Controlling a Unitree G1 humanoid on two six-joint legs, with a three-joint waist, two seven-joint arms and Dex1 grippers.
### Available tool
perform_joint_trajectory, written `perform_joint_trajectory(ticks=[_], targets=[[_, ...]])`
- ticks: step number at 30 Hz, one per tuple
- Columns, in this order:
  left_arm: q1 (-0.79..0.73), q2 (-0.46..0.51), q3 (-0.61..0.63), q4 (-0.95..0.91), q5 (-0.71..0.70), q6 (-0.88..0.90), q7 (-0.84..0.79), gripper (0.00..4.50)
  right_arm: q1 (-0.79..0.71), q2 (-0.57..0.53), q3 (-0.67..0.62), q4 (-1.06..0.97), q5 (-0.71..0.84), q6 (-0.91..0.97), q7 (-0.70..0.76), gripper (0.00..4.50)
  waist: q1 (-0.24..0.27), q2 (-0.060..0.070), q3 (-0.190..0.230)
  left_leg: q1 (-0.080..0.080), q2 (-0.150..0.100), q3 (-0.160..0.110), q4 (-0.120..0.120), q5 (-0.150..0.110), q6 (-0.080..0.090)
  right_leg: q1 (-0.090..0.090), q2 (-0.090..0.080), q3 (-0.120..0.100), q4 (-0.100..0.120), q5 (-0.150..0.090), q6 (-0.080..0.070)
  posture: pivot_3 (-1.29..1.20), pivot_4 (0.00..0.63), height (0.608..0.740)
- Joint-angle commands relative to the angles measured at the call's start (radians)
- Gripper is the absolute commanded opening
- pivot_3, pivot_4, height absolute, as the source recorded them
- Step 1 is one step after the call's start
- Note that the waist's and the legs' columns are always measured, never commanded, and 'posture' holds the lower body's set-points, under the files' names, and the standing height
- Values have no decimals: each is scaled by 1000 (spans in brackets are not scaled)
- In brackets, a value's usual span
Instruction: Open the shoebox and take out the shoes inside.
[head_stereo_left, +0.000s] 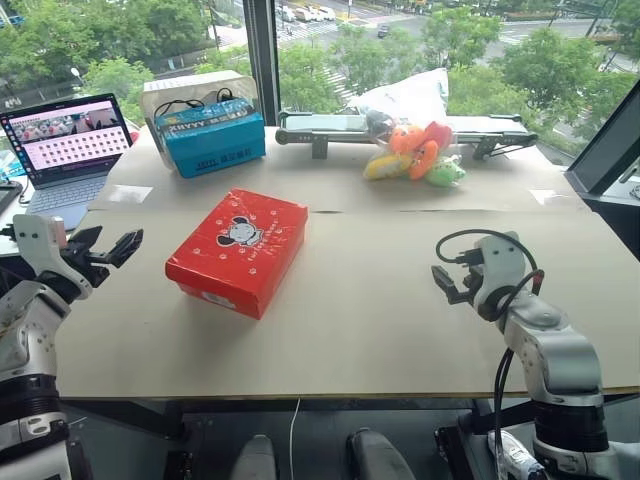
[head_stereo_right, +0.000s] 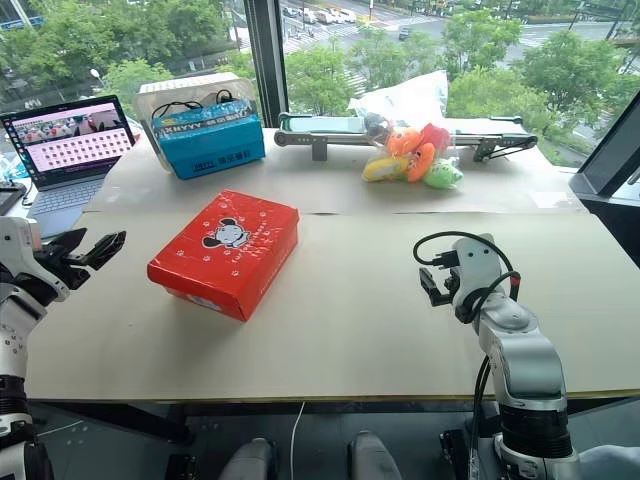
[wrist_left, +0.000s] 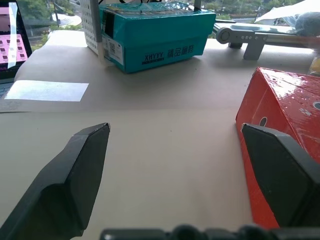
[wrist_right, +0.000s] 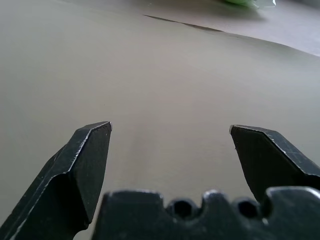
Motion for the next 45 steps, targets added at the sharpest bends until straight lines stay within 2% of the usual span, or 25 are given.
perform_joint_trajectory(ticks=[1,9,14,18,22,25,28,31,35,41,45], targets=[[-27,-15,14,-8,6,-36,30,4500,-5,2,-22,-27,-2,-22,-10,4482,0,0,0,0,0,0,0,0,0,0,0,0,0,0,0,0,150,701],[-64,-39,6,45,25,-73,62,4500,-12,13,-37,-47,-9,-6,-43,4482,0,0,0,0,0,0,0,0,0,0,0,0,1,0,0,0,150,701],[-38,14,-18,32,11,-45,-70,4500,-8,-8,-108,-84,42,2,-17,4482,0,0,0,0,0,0,0,0,0,0,0,0,1,0,0,0,150,701],[-78,87,-53,162,75,-80,-116,4500,-35,-40,-165,-57,72,11,1,4482,-2,0,0,0,0,0,0,0,0,0,0,0,1,0,0,0,150,701],[-149,89,-67,271,108,-134,-109,4500,-65,-12,-186,-59,104,22,-16,4482,0,0,0,1,0,0,0,0,0,0,0,0,2,-1,-1,0,150,701],[-193,59,-97,316,141,-172,-87,4500,-101,56,-126,-66,107,42,-47,4482,0,0,0,1,0,0,0,0,0,0,0,0,2,0,0,0,150,701],[-246,1,-151,351,176,-183,-76,4500,-142,145,49,-65,81,49,-47,4482,0,0,0,0,0,0,0,0,0,0,0,0,2,0,0,0,150,701],[-278,-29,-202,390,221,-197,-79,4500,-174,162,161,-21,22,19,-48,4482,-2,0,0,0,0,0,0,0,0,-1,1,0,3,0,0,0,150,701],[-361,-92,-267,472,271,-228,-66,4500,-267,192,280,177,-52,-82,-49,4482,0,-1,0,-2,0,0,1,0,0,-2,1,0,3,0,0,0,150,701],[-450,-182,-329,551,314,-276,-113,4500,-418,342,455,486,-133,-266,19,4482,0,-1,0,-3,0,-1,1,0,0,-3,1,-1,3,0,0,0,150,701],[-469,-222,-349,555,323,-283,-147,4500,-459,434,513,633,-174,-359,41,4482,-6,-1,0,-8,-1,-1,1,0,0,-8,0,-1,4,1,0,0,150,701]])
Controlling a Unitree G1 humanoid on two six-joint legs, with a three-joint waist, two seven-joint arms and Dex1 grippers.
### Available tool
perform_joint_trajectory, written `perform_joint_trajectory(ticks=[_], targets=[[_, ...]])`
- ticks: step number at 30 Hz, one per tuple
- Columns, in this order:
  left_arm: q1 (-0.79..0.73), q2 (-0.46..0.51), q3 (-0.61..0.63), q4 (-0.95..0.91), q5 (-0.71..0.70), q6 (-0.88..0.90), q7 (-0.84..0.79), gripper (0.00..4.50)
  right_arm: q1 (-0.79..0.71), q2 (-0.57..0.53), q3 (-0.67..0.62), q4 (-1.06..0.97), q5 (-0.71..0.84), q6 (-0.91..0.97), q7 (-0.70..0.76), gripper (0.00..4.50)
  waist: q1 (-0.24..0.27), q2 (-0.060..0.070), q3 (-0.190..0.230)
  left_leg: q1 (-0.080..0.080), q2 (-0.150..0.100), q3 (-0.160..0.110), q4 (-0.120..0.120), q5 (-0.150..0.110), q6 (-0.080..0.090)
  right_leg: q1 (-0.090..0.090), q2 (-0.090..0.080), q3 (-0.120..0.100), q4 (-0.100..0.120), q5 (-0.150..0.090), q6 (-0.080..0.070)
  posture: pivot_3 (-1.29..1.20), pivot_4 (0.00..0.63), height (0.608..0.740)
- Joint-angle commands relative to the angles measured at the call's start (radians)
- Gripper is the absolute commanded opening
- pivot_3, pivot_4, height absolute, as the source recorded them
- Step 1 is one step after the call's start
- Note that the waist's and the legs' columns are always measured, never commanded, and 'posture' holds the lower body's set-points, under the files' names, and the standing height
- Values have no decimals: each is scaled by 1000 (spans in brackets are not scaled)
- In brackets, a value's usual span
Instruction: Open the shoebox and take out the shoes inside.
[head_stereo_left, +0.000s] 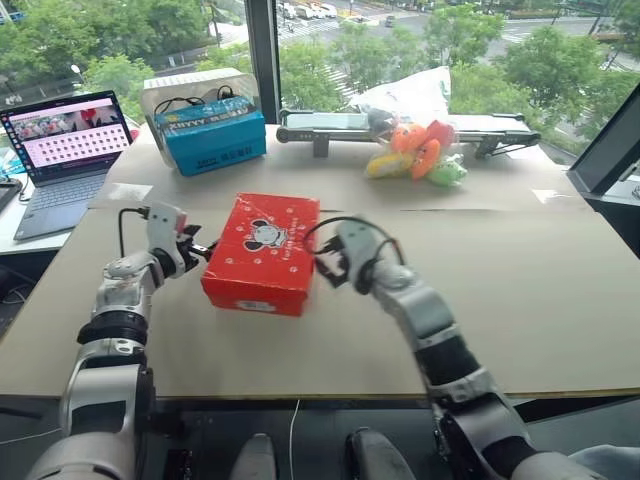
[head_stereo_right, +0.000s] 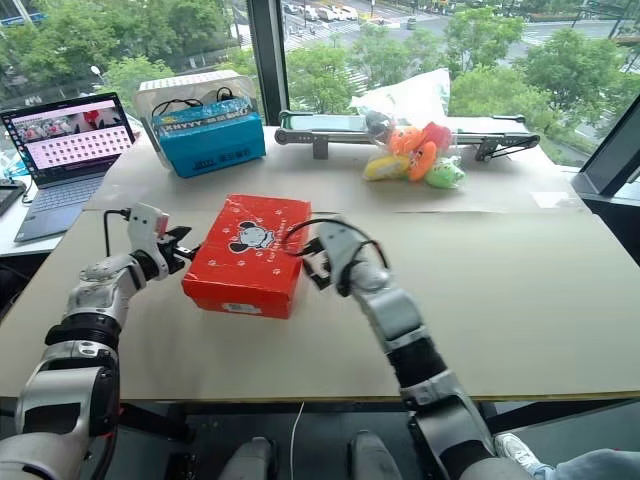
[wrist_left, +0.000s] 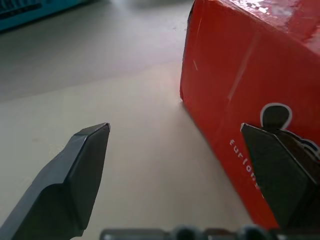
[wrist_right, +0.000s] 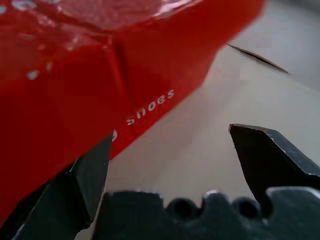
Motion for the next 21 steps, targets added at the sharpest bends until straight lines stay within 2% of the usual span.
perform_joint_trajectory(ticks=[1,10,15,21], targets=[[-25,-39,-33,-26,4,-16,-59,4500,-35,72,43,103,-27,-94,27,4482,-2,0,0,0,0,0,0,0,0,0,0,0,0,0,0,0,150,701],[75,-114,-94,-261,-5,71,-104,4500,-27,66,-11,115,-51,-122,53,4482,-2,0,0,7,0,-1,2,0,0,4,0,0,8,-1,0,0,150,701],[220,-174,-170,-549,-28,203,-109,4500,18,-80,-88,-29,-29,-77,141,4482,29,1,-1,10,-1,0,2,0,0,13,-1,-1,7,-5,2,0,150,701],[296,-187,-177,-689,-44,299,-92,4500,92,-197,-138,-268,7,56,222,4482,35,1,0,6,-1,0,5,0,0,11,-1,0,6,-6,2,0,150,701]])
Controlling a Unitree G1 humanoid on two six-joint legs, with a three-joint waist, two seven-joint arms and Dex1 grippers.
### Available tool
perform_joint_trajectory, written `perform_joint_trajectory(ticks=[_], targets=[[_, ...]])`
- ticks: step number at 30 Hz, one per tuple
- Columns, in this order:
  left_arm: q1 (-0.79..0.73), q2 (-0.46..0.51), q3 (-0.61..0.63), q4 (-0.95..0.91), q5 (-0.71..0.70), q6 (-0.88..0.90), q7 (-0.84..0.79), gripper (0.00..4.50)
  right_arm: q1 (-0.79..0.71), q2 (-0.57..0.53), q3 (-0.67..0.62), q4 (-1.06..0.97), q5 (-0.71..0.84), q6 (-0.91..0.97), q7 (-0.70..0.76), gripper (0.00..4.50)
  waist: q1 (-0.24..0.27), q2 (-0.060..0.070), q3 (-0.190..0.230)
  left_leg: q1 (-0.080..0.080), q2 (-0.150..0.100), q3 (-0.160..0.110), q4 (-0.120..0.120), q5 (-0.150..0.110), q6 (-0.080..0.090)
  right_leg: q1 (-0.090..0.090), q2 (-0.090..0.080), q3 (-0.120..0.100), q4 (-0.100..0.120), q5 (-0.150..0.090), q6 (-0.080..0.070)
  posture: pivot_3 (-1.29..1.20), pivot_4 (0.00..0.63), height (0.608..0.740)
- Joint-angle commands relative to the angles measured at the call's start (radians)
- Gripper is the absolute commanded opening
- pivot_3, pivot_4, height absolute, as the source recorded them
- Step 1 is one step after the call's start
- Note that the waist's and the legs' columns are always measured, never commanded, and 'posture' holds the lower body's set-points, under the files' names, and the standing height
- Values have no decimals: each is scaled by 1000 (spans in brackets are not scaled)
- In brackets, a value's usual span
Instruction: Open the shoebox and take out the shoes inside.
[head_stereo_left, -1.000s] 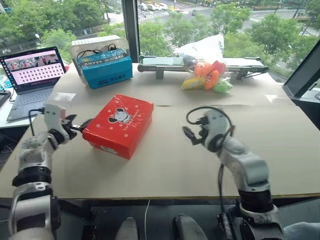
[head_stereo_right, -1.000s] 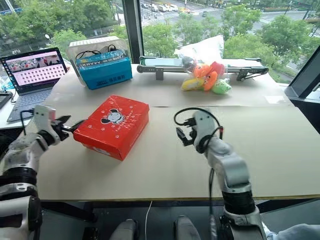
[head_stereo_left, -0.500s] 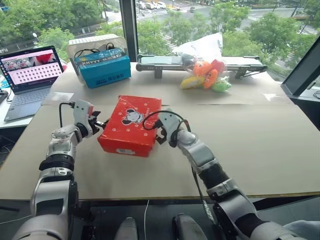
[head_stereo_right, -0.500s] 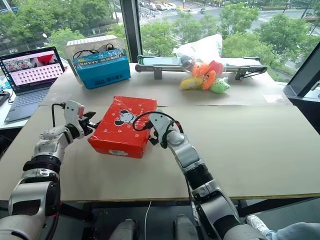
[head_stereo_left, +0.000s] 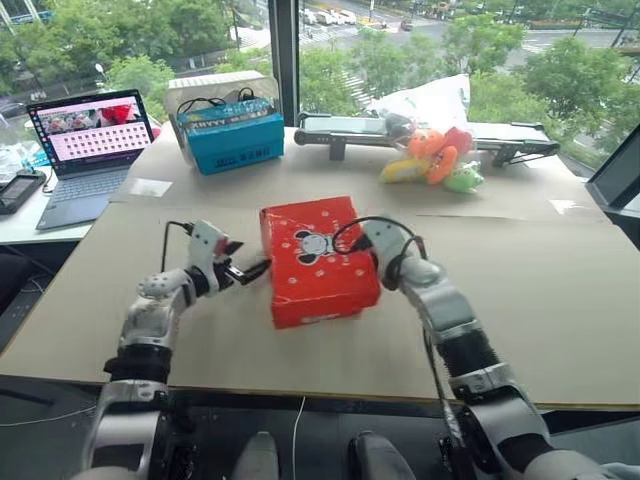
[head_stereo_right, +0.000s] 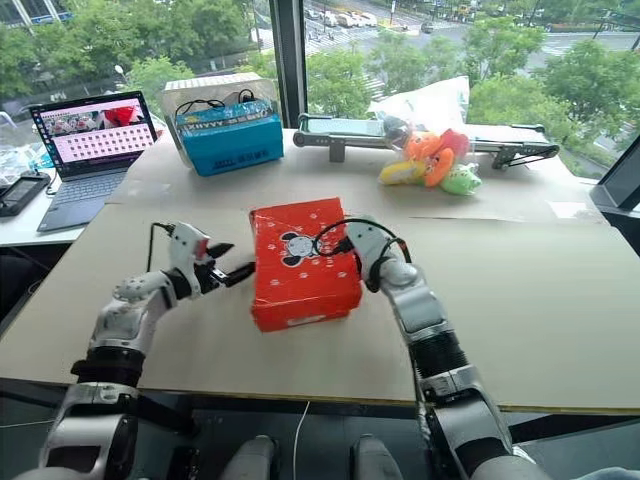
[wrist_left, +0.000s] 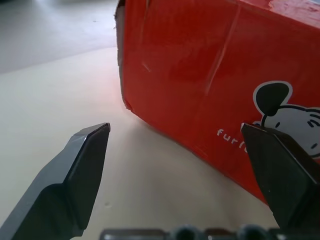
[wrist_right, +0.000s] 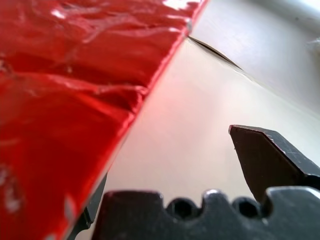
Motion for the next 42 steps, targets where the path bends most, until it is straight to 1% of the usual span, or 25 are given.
perform_joint_trajectory(ticks=[1,5,9,13,18,22,24,29,32,34,36,38,41,42], targets=[[26,-48,-87,-110,-36,51,-48,4500,30,-37,3,-230,50,79,79,4482,-1,0,0,0,0,0,0,0,0,0,0,0,0,0,0,0,150,701],[50,-66,-109,-163,-37,80,-52,4500,135,-99,3,-449,58,229,100,4482,-6,0,0,0,0,0,0,0,0,0,0,0,0,-1,0,0,150,701],[68,-77,-129,-205,-41,105,-58,4500,202,-101,-13,-559,73,324,85,4482,-8,0,0,1,0,0,0,0,0,1,0,0,0,-1,0,0,150,701],[70,-73,-130,-209,-38,105,-62,4500,245,-80,-21,-576,68,353,59,4482,-10,0,0,1,0,0,0,0,0,1,0,0,0,-1,0,0,150,701],[34,-47,-84,-176,-54,87,-83,4500,277,-56,-73,-505,75,302,29,4482,-10,0,0,1,0,0,0,0,0,1,0,0,-1,-1,0,0,150,701],[-4,1,-31,-137,-75,73,-108,4500,303,-99,-111,-475,72,269,51,4482,-10,0,0,1,0,0,0,0,0,1,0,0,-1,-1,0,0,150,701],[-12,41,-7,-135,-94,71,-139,4500,307,-131,-145,-481,88,275,73,4482,-11,0,0,1,0,0,0,0,0,1,0,0,-1,-1,0,0,150,701],[-15,179,41,-128,-153,76,-263,4500,321,-246,-207,-517,124,305,123,4482,-28,1,1,-1,0,0,0,0,0,0,0,0,-3,-1,0,0,150,701],[-27,241,68,-137,-201,123,-312,4500,331,-298,-233,-538,143,324,138,4482,-31,1,1,-1,1,0,-1,0,0,0,0,0,-4,-1,0,0,150,701],[-1,335,92,-160,-249,163,-416,4500,332,-347,-260,-576,168,350,167,4482,-34,0,3,-1,1,0,-1,0,0,0,0,0,-4,-1,0,0,150,701],[20,398,111,-178,-292,203,-477,4500,327,-385,-285,-599,200,373,198,4482,-38,0,5,-1,1,0,-1,0,0,-1,1,0,-4,-1,0,0,150,701],[41,446,144,-210,-365,278,-525,4500,328,-425,-299,-620,239,387,239,4482,-37,1,7,-1,2,0,-2,0,0,-1,0,0,-4,-1,0,0,150,701],[85,511,252,-257,-498,374,-590,4500,339,-502,-303,-643,297,356,333,4482,-34,1,11,-1,2,1,-2,0,0,-1,0,0,-6,-3,-3,0,150,701],[98,535,286,-263,-510,375,-596,4500,335,-524,-298,-633,320,335,376,4482,-34,0,13,-1,2,1,-2,0,0,-1,0,0,-6,-3,-3,0,150,701]])
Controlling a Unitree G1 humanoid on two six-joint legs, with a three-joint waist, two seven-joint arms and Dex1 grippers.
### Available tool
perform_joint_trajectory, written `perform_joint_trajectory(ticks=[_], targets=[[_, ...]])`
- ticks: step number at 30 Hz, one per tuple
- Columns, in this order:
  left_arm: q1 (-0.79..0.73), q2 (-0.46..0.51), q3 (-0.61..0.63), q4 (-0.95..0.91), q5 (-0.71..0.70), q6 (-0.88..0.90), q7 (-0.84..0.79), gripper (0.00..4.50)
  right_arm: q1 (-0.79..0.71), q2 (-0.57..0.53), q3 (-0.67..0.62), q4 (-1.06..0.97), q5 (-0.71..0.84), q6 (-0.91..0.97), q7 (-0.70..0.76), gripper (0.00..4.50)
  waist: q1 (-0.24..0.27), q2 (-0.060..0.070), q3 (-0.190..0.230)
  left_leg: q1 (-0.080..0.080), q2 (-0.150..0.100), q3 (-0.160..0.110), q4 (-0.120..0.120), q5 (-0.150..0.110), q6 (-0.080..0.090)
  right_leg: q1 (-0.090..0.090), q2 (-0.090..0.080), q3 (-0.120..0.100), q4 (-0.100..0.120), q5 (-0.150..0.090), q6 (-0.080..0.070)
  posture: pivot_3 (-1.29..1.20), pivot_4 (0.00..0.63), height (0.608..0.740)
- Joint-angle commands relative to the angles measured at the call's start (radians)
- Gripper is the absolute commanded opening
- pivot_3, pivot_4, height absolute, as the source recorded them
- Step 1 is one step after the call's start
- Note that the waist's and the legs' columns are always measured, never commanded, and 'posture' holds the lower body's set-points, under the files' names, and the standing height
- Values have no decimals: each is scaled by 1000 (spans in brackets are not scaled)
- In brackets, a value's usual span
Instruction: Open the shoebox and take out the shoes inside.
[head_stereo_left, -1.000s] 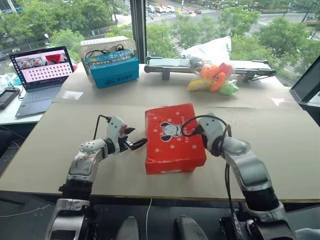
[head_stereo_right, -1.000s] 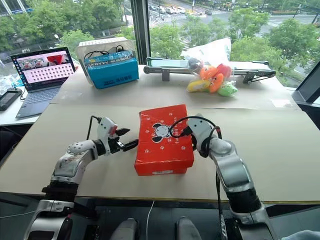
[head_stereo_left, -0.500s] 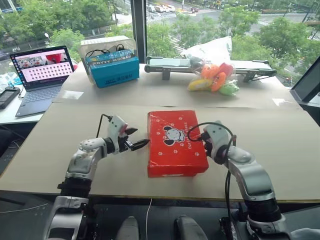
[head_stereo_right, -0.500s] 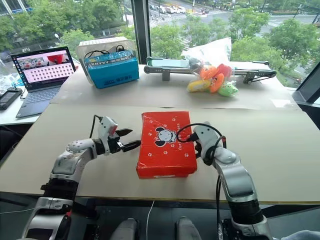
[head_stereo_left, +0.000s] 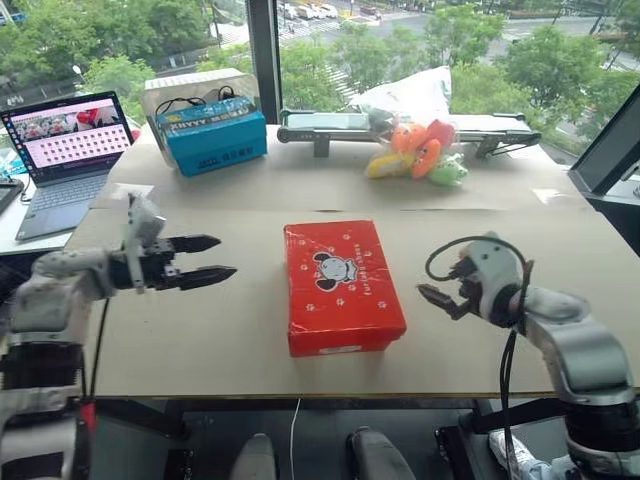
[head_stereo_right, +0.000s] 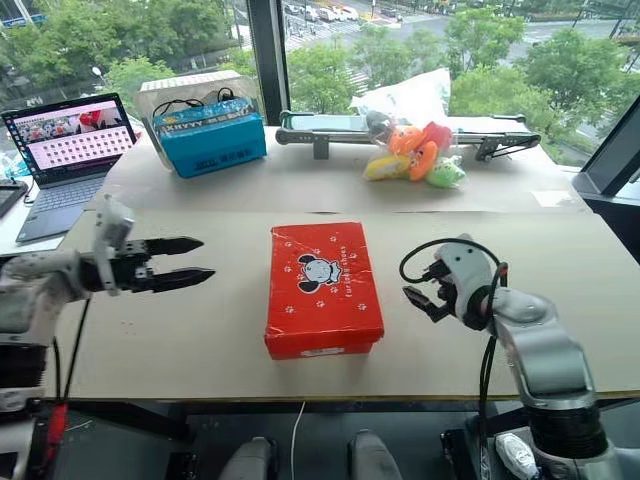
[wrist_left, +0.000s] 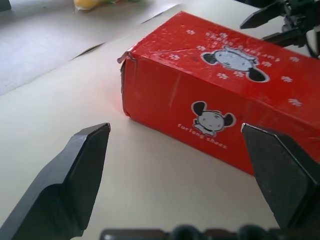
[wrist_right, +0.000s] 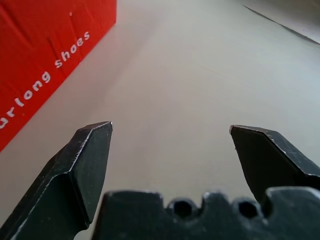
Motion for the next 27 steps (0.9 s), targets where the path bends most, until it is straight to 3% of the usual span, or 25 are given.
perform_joint_trajectory(ticks=[1,7,12,21,27], targets=[[32,86,133,-66,-104,48,-50,4500,-15,-79,-17,-22,79,-68,137,4482,1,-1,3,0,0,0,0,0,0,0,0,0,0,0,0,0,150,701],[100,160,231,-149,-142,75,-35,4500,-61,-103,41,119,101,-206,258,4482,2,-1,5,0,0,1,0,0,0,-1,-1,0,-1,-2,-3,0,150,701],[155,177,295,-204,-165,82,-3,4500,-40,-125,96,185,80,-326,343,3169,4,-1,5,0,1,1,0,0,0,-1,0,0,0,-1,-3,0,150,701],[212,173,322,-247,-180,77,35,4500,-85,-81,176,325,23,-451,353,45,3,-1,6,-1,1,2,0,0,0,-1,0,0,0,0,-1,0,150,701],[209,175,313,-240,-183,64,45,4500,-179,-19,243,425,-34,-494,341,45,0,0,6,0,1,2,0,0,0,-2,0,0,0,1,0,0,150,701]])
